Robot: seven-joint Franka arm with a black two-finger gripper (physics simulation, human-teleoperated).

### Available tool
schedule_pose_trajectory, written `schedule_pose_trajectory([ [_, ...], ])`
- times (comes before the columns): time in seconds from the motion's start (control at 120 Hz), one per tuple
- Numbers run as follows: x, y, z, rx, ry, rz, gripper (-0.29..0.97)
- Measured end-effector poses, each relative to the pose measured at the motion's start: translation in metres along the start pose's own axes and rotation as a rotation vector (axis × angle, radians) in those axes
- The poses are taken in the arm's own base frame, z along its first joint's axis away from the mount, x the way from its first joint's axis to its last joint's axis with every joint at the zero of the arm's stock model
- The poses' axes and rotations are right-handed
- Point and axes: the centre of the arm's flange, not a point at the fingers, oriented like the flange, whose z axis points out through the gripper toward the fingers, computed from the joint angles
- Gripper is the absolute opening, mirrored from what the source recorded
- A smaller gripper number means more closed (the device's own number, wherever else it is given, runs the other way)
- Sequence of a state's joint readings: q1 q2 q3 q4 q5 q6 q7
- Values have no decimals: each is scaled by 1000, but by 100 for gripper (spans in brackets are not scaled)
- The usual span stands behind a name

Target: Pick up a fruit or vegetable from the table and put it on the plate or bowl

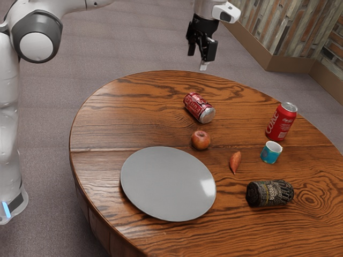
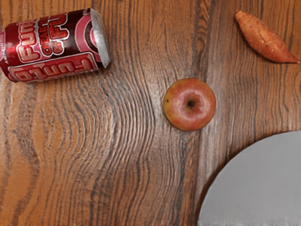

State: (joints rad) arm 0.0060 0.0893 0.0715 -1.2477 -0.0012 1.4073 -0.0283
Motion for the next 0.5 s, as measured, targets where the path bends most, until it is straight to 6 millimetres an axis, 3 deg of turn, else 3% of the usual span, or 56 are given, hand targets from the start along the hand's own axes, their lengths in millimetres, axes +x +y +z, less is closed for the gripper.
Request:
schedule_pose_trajectory([
  [0.192,-3,2,-5,-3,-1,1,68],
  [0.275,-31,6,-90,5,162,11,68],
  [0.317,-45,14,-115,3,210,28,68],
  [0.358,-52,24,-126,0,229,48,68],
  [0.4,-53,36,-125,-2,224,71,68],
  [0.5,-26,52,-79,10,127,93,68],
])
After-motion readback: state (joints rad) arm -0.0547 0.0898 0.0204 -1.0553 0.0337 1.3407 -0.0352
